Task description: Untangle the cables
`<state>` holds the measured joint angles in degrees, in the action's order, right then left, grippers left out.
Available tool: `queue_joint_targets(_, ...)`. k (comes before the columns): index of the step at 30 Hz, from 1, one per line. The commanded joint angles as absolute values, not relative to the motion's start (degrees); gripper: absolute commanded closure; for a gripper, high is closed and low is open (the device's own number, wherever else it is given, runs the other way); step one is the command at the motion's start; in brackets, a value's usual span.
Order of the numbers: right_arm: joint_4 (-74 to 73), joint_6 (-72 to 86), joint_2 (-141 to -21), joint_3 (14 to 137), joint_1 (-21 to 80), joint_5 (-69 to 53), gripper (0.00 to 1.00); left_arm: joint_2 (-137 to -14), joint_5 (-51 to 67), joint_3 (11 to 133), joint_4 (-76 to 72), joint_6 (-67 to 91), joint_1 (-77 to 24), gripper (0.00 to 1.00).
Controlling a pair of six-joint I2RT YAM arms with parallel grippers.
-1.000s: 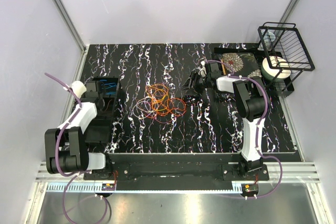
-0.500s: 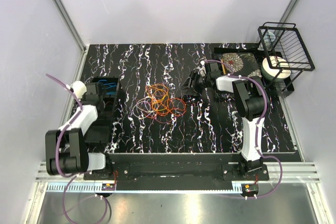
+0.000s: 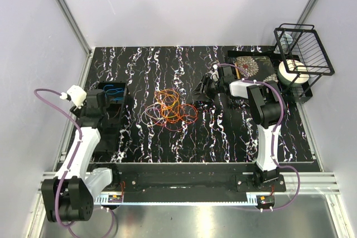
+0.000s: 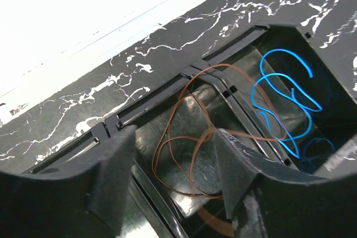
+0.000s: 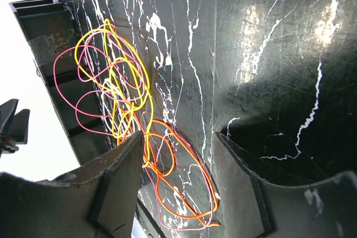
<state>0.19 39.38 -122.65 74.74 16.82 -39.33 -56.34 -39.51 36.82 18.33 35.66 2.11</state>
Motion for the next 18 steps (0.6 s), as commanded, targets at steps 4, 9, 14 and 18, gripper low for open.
queue_joint_targets(4, -1.8, 38.0, -123.6, 74.9, 16.8, -36.8, 0.41, -50.2, -38.9, 40.8, 23.3, 39.4, 1.7, 0.34)
queue_joint_targets(9, -1.7, 37.9, -123.3, 74.8, 16.8, -36.9, 0.41, -45.7, -34.6, 40.9, 23.6, 38.3, 1.7, 0.35)
queue_joint_targets(14, -1.7, 37.9, -123.0, 74.7, 16.8, -37.0, 0.41, -43.9, -29.8, 41.3, 24.2, 37.1, 1.7, 0.38)
queue_joint_targets(18, -1.7, 38.0, -123.0, 74.6, 16.8, -37.0, 0.41, -43.1, -26.6, 41.3, 24.3, 36.5, 1.3, 0.41)
